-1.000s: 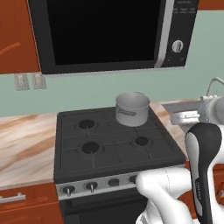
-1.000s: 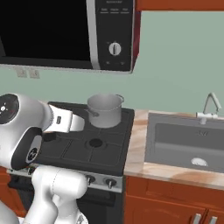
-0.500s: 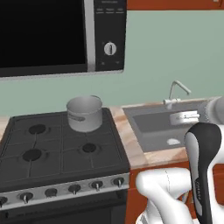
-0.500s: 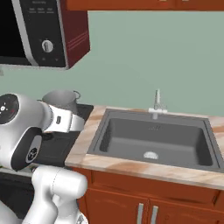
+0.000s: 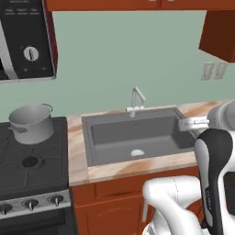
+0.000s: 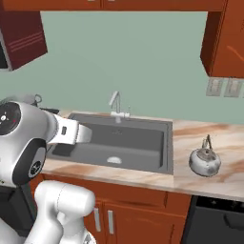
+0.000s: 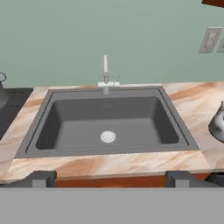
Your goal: Pick the kettle from the counter and place it on a stove burner. Then turn the burner on.
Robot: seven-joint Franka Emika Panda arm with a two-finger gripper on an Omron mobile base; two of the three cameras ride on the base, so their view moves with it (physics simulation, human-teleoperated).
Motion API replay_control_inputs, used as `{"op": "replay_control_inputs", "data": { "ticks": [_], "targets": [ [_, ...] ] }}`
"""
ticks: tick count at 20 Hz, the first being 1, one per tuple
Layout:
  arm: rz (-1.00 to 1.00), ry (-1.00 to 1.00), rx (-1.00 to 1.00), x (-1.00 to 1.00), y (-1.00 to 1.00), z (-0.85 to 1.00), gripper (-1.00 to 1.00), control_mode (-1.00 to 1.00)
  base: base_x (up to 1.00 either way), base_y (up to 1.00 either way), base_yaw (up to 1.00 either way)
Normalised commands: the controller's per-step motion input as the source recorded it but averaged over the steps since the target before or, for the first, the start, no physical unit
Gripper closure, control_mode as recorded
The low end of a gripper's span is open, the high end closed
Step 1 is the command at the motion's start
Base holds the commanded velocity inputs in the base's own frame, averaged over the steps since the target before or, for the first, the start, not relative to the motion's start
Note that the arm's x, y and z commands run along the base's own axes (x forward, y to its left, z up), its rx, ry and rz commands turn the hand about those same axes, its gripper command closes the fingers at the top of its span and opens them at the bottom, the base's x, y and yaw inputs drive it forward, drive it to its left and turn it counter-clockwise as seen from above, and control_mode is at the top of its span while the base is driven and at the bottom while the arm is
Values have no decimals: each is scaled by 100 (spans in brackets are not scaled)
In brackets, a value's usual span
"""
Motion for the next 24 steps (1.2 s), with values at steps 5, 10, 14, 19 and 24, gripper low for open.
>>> {"op": "replay_control_inputs", "data": {
  "ticks": [5, 10, 14, 19, 24],
  "targets": [
    [0, 0, 0, 0, 0, 0, -100, 100, -1, -100, -2],
    [0, 0, 0, 0, 0, 0, -100, 100, 0, -94, 0],
    [0, 0, 0, 0, 0, 0, -100, 100, 0, -81, 0],
    [0, 0, 0, 0, 0, 0, -100, 100, -2, -27, 0],
    [0, 0, 0, 0, 0, 0, -100, 100, 0, 0, 0]
  ]
}}
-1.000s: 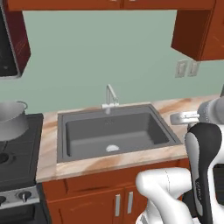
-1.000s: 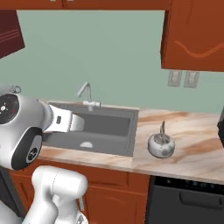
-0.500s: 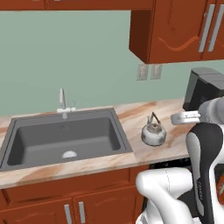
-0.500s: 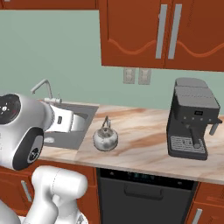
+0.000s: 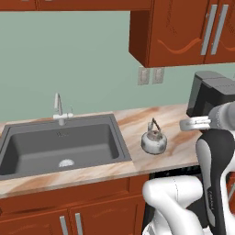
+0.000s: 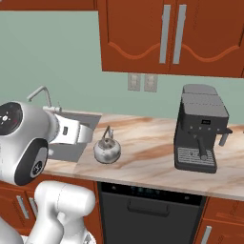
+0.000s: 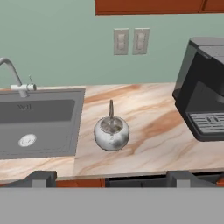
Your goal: Pick the kettle from the counter and place it on a stove burner. Then turn the burner on.
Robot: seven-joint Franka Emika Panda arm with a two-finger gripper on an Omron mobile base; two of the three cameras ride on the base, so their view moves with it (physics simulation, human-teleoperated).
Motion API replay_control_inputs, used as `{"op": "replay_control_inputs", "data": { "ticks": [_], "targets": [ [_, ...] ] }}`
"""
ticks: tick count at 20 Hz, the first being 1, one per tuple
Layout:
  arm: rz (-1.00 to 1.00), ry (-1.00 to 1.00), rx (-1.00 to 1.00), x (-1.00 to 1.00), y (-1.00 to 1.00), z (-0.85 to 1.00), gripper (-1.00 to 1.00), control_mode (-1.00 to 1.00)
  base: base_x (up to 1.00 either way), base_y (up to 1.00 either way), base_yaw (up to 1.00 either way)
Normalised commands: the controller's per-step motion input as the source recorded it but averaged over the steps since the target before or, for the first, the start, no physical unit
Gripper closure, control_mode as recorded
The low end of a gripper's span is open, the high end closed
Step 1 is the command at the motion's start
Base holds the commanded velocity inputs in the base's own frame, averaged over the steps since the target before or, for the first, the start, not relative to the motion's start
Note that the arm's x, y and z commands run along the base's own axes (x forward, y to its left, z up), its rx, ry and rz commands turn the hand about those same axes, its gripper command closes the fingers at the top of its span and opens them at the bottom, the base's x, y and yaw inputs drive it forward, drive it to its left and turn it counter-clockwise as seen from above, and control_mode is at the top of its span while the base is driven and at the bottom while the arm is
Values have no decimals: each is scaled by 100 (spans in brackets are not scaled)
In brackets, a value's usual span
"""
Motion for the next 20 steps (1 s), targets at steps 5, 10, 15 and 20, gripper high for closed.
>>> {"op": "replay_control_inputs", "data": {
  "ticks": [5, 10, 15, 20],
  "targets": [
    [0, 0, 0, 0, 0, 0, -100, 100, 0, 0, 0],
    [0, 3, 0, 2, 0, 0, -100, -100, 0, 0, 0],
    [0, 8, 0, 13, 0, 0, -100, -100, 0, 0, 0],
    [0, 14, 0, 17, 0, -2, -100, -100, 0, 0, 0]
  ]
}}
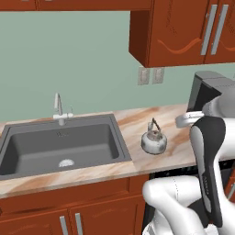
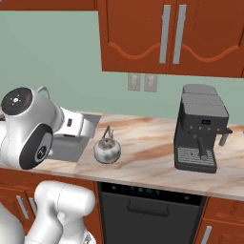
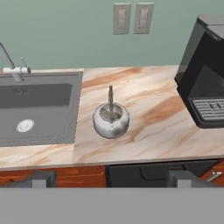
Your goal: Pick the kettle from the counter and place it on a stove burner. Then turn the burner on.
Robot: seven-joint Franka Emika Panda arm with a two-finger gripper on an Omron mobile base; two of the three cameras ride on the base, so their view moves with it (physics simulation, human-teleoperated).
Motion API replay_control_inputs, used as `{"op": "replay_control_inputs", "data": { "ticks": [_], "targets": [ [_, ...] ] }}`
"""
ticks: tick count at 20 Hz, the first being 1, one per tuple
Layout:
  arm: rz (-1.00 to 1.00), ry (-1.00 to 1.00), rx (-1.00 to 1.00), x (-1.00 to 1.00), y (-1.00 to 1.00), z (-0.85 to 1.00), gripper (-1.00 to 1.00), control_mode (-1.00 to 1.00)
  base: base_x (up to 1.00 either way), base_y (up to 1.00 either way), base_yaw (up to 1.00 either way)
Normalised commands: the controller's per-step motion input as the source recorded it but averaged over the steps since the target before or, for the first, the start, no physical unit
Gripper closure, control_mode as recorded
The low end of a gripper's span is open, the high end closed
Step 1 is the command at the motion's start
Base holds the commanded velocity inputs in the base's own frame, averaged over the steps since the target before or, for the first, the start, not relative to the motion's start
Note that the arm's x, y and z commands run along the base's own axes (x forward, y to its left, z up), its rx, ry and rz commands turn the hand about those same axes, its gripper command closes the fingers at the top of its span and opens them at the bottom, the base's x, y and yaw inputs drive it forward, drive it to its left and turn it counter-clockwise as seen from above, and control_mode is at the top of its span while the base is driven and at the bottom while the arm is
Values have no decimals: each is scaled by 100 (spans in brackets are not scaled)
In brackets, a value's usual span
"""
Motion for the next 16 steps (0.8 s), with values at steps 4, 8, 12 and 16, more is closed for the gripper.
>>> {"op": "replay_control_inputs", "data": {
  "ticks": [4, 8, 12, 16],
  "targets": [
    [3, 10, 0, 10, 0, -14, -100, -100, 0, 0, 0],
    [3, 1, 0, 0, 9, -34, -100, -100, 0, 0, 0],
    [2, 0, 0, 0, 18, -43, -100, -100, 0, 0, 0],
    [1, -1, 0, 6, 12, -36, -100, -100, 0, 0, 0]
  ]
}}
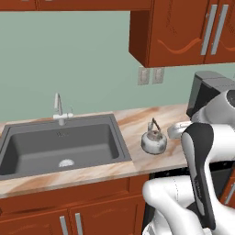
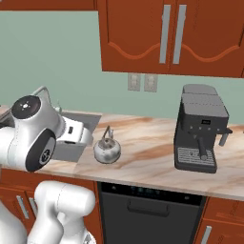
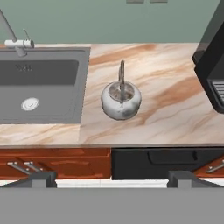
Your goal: Pick the kettle from the counter and place it on a stove burner. Then turn the burner on.
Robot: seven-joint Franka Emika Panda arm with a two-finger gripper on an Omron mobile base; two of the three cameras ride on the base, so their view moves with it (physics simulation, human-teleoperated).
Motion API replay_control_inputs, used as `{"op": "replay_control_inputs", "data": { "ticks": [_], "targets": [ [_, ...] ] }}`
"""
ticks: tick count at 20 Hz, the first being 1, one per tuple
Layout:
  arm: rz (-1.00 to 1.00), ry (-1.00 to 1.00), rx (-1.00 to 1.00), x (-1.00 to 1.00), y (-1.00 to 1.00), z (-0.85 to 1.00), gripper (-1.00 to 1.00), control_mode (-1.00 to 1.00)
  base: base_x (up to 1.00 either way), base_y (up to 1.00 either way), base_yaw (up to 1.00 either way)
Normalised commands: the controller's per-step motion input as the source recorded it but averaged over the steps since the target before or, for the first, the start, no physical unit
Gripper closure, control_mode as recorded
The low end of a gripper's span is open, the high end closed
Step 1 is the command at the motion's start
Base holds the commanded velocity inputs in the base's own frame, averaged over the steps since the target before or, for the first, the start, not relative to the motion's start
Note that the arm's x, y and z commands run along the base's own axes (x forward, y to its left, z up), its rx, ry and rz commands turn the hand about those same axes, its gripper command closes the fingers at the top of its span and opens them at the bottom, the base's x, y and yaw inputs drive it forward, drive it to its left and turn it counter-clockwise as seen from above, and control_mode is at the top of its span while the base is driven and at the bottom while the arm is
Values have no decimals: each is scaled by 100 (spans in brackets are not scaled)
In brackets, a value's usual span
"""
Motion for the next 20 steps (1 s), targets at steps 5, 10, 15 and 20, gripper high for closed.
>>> {"op": "replay_control_inputs", "data": {
  "ticks": [5, 10, 15, 20],
  "targets": [
    [0, -3, 0, 14, 1, -17, -100, -100, 0, 0, 0],
    [0, 0, 0, 18, 0, 0, -100, -100, 0, 0, 0],
    [0, 1, 2, 23, 0, 1, -100, -100, 0, 0, 0],
    [0, 1, 0, 31, 0, 0, -100, -100, 0, 0, 0]
  ]
}}
